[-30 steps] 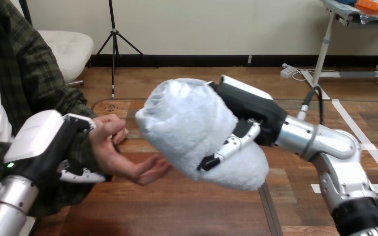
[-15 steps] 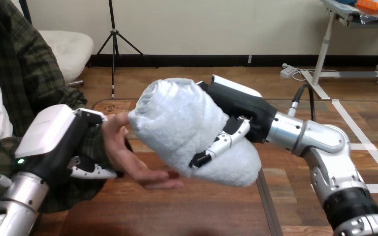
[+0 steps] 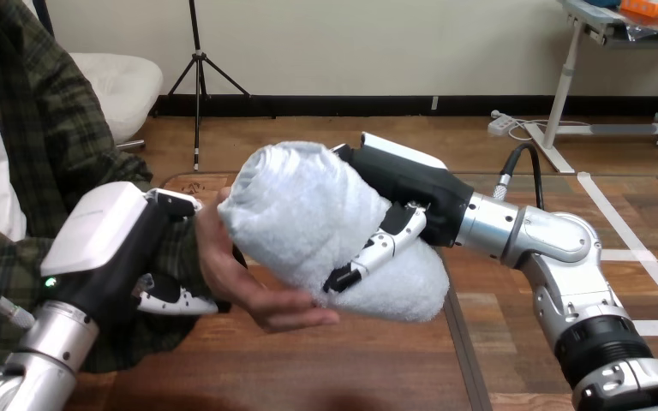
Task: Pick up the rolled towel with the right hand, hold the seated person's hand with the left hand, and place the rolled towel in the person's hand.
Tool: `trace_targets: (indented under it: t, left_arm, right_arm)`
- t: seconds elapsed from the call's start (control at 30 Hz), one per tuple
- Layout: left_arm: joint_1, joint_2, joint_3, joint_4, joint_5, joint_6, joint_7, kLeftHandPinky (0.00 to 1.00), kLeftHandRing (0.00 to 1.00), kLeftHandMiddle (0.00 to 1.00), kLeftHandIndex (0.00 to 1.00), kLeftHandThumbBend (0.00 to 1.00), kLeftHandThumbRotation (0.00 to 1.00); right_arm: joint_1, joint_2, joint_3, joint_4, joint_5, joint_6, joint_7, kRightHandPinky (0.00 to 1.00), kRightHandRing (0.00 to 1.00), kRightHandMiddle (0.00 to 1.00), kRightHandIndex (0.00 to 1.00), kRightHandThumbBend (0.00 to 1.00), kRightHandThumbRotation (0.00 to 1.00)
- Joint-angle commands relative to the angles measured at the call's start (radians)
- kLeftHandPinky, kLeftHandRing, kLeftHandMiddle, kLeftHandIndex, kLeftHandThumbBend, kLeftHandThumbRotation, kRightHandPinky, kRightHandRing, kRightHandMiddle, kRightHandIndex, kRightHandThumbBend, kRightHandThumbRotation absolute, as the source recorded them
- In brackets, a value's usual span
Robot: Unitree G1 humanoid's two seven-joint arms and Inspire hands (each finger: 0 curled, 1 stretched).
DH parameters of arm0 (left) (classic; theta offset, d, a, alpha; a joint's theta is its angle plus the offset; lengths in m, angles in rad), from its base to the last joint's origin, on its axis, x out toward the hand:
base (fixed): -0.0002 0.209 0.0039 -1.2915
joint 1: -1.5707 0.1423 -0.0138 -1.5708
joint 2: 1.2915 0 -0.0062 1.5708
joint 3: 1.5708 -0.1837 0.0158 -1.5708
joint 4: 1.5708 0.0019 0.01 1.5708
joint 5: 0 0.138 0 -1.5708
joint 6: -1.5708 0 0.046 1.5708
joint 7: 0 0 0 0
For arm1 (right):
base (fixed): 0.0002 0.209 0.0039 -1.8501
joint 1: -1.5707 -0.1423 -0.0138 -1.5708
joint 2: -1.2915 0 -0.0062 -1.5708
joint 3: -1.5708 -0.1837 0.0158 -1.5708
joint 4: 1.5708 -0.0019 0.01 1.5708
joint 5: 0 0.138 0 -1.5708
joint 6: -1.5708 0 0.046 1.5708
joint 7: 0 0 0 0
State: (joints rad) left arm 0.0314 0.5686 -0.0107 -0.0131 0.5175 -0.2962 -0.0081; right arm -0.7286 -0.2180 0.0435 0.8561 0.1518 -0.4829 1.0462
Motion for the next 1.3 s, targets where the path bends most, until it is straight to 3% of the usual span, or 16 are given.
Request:
trace_targets:
  t: [0.0, 0.33, 0.63, 0.83, 1.27]
  left_arm:
    - [-0.007, -0.033, -0.025, -0.057, -0.014, -0.008, -0.011, 0.22, 0.28, 0.35, 0.36, 0.89, 0.0]
    - [0.001, -0.046, -0.028, -0.087, -0.022, -0.007, -0.026, 0.22, 0.27, 0.34, 0.36, 0.9, 0.0]
    - [0.001, -0.059, -0.03, -0.086, -0.031, -0.04, -0.022, 0.22, 0.27, 0.34, 0.35, 0.9, 0.0]
    - [0.004, -0.067, -0.03, -0.102, -0.036, -0.032, -0.03, 0.21, 0.27, 0.34, 0.35, 0.91, 0.0]
    - [0.011, -0.085, -0.032, -0.121, -0.034, -0.02, -0.031, 0.21, 0.27, 0.35, 0.35, 0.92, 0.0]
  right_arm:
    - [-0.096, 0.028, 0.009, 0.028, -0.016, -0.041, -0.022, 0.16, 0.21, 0.31, 0.39, 0.83, 0.0]
    - [-0.095, 0.044, 0.024, 0.063, -0.054, -0.079, -0.035, 0.16, 0.21, 0.31, 0.39, 0.83, 0.0]
    - [-0.089, 0.057, 0.032, 0.087, -0.056, -0.074, -0.019, 0.16, 0.21, 0.3, 0.38, 0.83, 0.0]
    - [-0.083, 0.066, 0.034, 0.094, -0.052, -0.066, -0.013, 0.16, 0.21, 0.31, 0.38, 0.83, 0.0]
    - [-0.06, 0.083, 0.048, 0.103, -0.07, -0.1, -0.021, 0.15, 0.2, 0.3, 0.38, 0.84, 0.0]
